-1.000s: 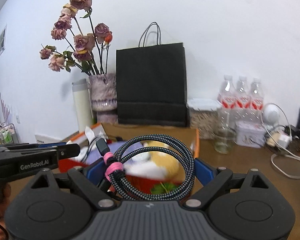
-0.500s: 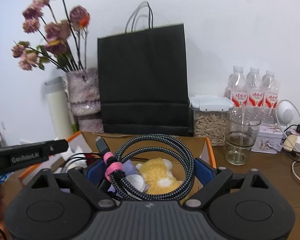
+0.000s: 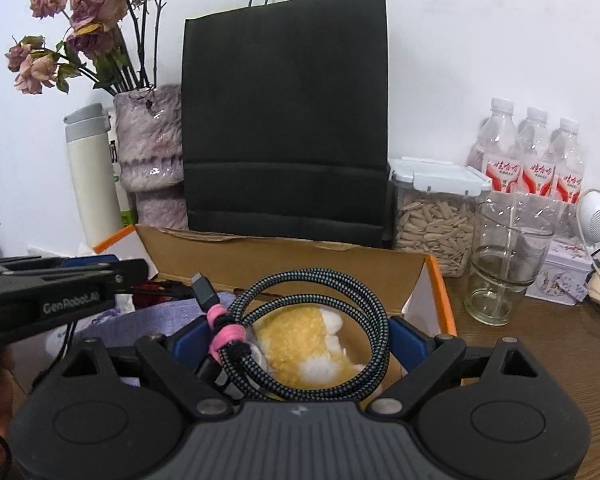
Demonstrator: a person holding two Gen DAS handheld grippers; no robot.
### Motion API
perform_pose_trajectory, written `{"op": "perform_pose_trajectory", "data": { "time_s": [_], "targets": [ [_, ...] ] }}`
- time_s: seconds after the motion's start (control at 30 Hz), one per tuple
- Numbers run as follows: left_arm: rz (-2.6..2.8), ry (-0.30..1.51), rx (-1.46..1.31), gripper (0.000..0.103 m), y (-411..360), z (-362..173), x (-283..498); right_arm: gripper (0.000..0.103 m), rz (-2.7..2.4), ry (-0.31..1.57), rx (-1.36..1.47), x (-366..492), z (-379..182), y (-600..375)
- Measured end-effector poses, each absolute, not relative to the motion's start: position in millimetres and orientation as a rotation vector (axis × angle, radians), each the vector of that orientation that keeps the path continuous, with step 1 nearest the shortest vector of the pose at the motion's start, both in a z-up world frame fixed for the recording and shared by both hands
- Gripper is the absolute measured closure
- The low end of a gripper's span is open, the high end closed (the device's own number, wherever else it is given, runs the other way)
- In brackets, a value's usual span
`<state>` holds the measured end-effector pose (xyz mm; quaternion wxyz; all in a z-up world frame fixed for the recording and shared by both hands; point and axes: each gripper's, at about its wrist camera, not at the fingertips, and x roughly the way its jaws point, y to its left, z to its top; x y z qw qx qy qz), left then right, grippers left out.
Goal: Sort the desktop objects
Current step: 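Carry the plug and cable into the box and open both tools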
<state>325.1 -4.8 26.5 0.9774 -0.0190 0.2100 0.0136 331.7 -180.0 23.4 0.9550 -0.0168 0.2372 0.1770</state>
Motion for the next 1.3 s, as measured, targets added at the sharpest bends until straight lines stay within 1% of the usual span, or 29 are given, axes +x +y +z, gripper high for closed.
{"op": "perform_pose_trajectory", "data": {
  "time_s": [0.03, 0.07, 0.1, 0.13, 0.17, 0.27, 0.83, 1.1, 1.3],
  "targets": [
    [0.030, 0.416, -0.037, 0.038, -5, 26, 324, 0.006, 0.371, 0.479, -0.026, 330, 24, -181],
    [0.035, 0.400, -0.037, 0.023, -5, 27, 322, 0.004, 0.376, 0.478, -0.022, 329, 25, -181],
    [0.046, 0.385, -0.037, 0.011, -4, 27, 320, 0.002, 0.377, 0.476, -0.021, 327, 25, -182],
    [0.047, 0.373, -0.041, 0.006, -3, 28, 319, 0.001, 0.381, 0.475, -0.022, 326, 26, -182],
    [0.041, 0.365, -0.049, 0.004, -2, 29, 317, 0.001, 0.383, 0.475, -0.022, 325, 27, -182],
    [0.038, 0.346, -0.060, 0.000, -2, 32, 314, 0.000, 0.390, 0.471, -0.027, 321, 29, -181],
    [0.041, 0.269, -0.073, 0.000, 0, 34, 292, 0.000, 0.367, 0.422, -0.048, 306, 36, -182],
    [0.042, 0.237, -0.069, 0.000, 5, 35, 266, 0.000, 0.359, 0.390, -0.077, 278, 35, -184],
    [0.048, 0.253, -0.059, 0.000, 14, 32, 237, 0.000, 0.358, 0.381, -0.090, 247, 34, -191]
  ]
}}
